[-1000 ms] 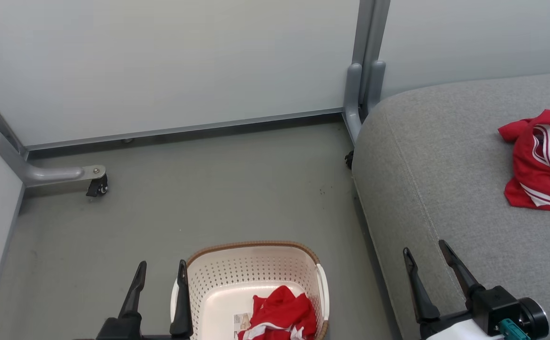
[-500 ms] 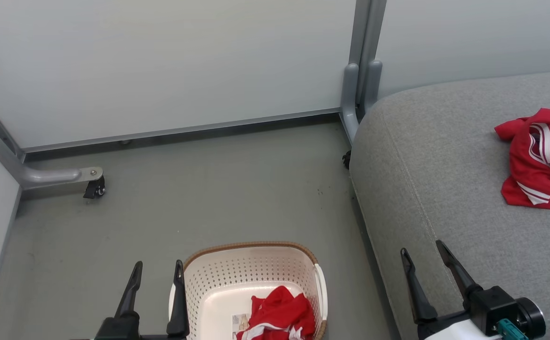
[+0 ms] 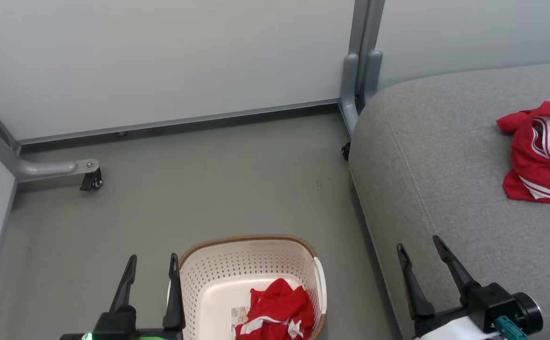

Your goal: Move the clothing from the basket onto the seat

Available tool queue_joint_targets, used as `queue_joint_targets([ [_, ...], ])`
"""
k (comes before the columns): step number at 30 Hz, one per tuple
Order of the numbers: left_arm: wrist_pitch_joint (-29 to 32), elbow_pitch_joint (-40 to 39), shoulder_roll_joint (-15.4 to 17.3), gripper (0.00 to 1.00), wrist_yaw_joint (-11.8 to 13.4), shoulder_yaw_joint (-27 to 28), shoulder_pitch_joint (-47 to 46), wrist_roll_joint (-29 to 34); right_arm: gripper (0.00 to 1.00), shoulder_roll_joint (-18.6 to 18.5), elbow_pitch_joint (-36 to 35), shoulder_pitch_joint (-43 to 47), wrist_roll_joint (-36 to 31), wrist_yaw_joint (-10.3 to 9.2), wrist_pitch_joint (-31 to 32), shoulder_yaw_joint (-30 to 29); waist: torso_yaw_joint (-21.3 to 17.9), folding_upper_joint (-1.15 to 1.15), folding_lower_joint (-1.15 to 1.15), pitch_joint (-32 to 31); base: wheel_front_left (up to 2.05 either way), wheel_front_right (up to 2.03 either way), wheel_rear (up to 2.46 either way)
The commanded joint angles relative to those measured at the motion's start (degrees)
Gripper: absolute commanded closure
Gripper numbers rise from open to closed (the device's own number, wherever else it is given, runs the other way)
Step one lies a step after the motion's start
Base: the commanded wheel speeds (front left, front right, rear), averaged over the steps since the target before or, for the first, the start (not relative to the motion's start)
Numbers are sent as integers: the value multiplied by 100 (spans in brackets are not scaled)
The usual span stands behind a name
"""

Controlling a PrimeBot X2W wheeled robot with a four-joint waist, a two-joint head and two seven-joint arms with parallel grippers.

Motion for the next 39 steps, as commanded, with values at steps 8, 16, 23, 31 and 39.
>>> queue_joint_targets([
  [8, -3, 24, 12, 0, 23, 19, -400, 3, 0, -18, -191, -280, -39, -8, -17, 0, -52, 0, 0, 565, 0, 0, 0],
  [16, -3, 554, 13, 0, -255, -170, -1462, 35, 0, -257, -397, -1283, -56, -8, -16, -202, -202, 0, 0, 1995, 0, 0, 0],
  [23, -4, 1454, 15, 0, -727, -343, -2475, 142, 0, -265, -586, -2135, -44, -8, -16, -467, -428, 0, 0, 3033, 0, 0, 0],
  [31, -3, 3314, 344, 0, -1037, -1342, -3892, 913, 0, -225, -824, -2733, -107, -8, -16, -404, -788, 0, 0, 4126, 0, 0, 0],
  [39, 234, 5595, 319, 0, -1078, -2378, -5282, 1009, 0, -119, -1047, -3178, -97, -8, -17, -333, -1239, 0, 0, 4930, 0, 0, 0],
])
